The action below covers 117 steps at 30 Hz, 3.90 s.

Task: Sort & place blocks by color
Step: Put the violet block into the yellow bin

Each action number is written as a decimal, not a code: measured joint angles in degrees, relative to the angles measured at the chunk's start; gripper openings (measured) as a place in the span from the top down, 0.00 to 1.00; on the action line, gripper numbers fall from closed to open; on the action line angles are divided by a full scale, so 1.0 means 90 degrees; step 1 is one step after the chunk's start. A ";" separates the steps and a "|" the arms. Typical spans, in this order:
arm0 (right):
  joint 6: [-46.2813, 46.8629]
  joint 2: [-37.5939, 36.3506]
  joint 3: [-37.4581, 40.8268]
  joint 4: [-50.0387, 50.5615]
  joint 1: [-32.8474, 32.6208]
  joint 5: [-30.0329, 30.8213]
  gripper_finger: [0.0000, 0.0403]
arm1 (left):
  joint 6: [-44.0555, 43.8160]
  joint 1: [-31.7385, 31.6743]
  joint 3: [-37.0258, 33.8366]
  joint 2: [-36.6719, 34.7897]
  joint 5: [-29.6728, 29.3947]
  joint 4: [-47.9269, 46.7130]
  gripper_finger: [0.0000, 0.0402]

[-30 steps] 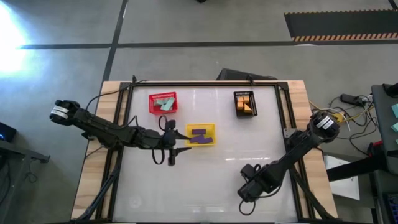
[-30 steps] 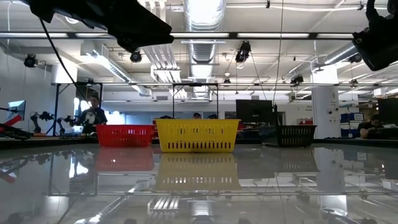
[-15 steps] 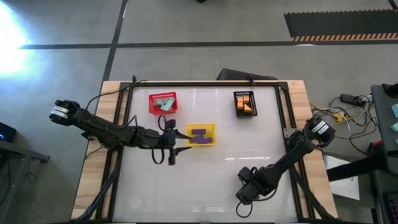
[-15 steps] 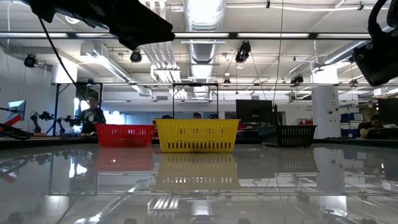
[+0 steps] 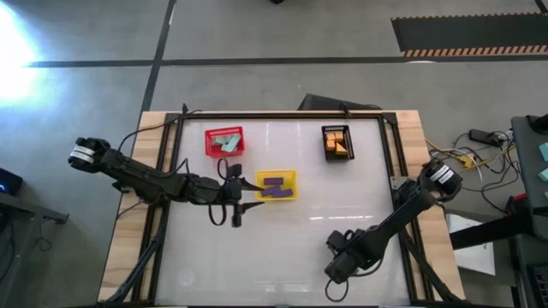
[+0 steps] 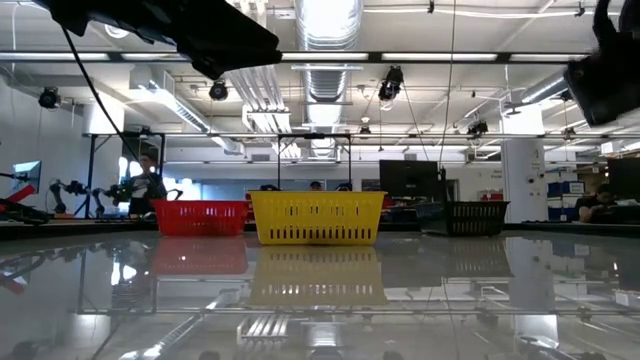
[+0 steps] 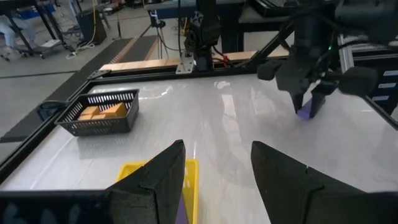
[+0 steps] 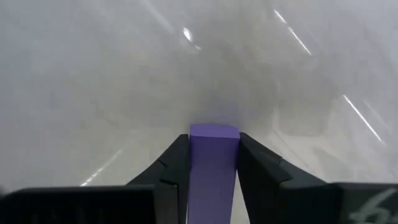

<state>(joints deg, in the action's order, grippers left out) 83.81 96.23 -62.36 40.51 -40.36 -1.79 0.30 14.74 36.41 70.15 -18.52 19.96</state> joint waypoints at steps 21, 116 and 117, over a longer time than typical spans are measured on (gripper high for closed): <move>-0.7550 -0.0988 0.0130 -0.4113 0.1519 0.1723 0.78 | 0.0000 0.0002 -0.0003 0.0000 0.0004 0.0509 0.58; -0.9765 -0.1685 0.1427 -0.9315 0.2324 0.1892 0.77 | -0.0310 0.0614 0.1057 0.2523 0.0265 0.3950 0.31; -0.9767 -0.1695 0.1429 -0.9294 0.2322 0.1893 0.77 | -0.0302 0.0614 0.1076 0.2515 0.0267 0.3960 0.31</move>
<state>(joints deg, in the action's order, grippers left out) -4.09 80.98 -49.50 -43.14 -19.46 15.25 -2.43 20.27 46.10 92.78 -16.12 55.59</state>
